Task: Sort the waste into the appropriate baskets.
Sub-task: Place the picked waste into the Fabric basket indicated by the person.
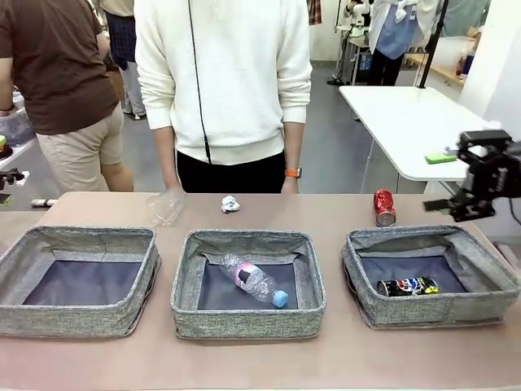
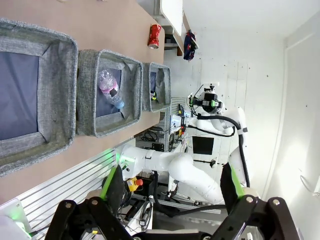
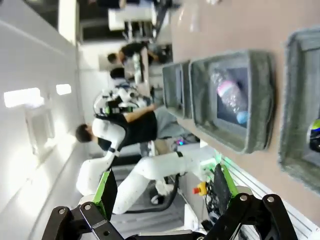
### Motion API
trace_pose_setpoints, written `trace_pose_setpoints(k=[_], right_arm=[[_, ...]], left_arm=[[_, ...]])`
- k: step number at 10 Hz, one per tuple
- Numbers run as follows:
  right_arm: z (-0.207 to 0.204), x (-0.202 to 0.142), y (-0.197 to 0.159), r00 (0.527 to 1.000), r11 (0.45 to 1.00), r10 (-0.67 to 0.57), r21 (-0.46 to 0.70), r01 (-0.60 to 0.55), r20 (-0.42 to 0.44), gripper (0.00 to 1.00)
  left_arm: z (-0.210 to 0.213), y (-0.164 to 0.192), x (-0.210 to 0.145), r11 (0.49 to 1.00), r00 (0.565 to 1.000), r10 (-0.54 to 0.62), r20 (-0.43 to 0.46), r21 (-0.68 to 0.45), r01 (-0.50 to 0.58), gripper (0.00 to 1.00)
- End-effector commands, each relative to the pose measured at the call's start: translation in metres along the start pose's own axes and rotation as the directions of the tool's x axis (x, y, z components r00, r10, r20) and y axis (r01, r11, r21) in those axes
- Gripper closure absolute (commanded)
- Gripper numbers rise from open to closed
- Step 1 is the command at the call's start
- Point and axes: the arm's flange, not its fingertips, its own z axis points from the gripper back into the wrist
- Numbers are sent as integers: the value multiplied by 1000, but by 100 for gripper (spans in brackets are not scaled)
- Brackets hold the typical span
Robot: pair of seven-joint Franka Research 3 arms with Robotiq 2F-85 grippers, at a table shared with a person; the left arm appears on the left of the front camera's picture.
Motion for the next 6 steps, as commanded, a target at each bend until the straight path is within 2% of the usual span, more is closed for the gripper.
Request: trace_pose_setpoints(k=[1,2,3,6], right_arm=[[5,-27,-28,999,1000,22,21,-23,48,0],[1,-34,-33,998,1000,-4,-6,4,59,0],[17,2,-14,999,1000,-7,15,7,40,0],[17,2,-14,999,1000,-7,15,7,40,0]], left_arm=[[-1,-5,-1,1000,1000,5,2,-20,-5,0],[-1,-5,-1,1000,1000,5,2,-20,-5,0],[-1,-5,-1,1000,1000,5,2,-20,-5,0],[-1,-5,-1,1000,1000,5,2,-20,-5,0]])
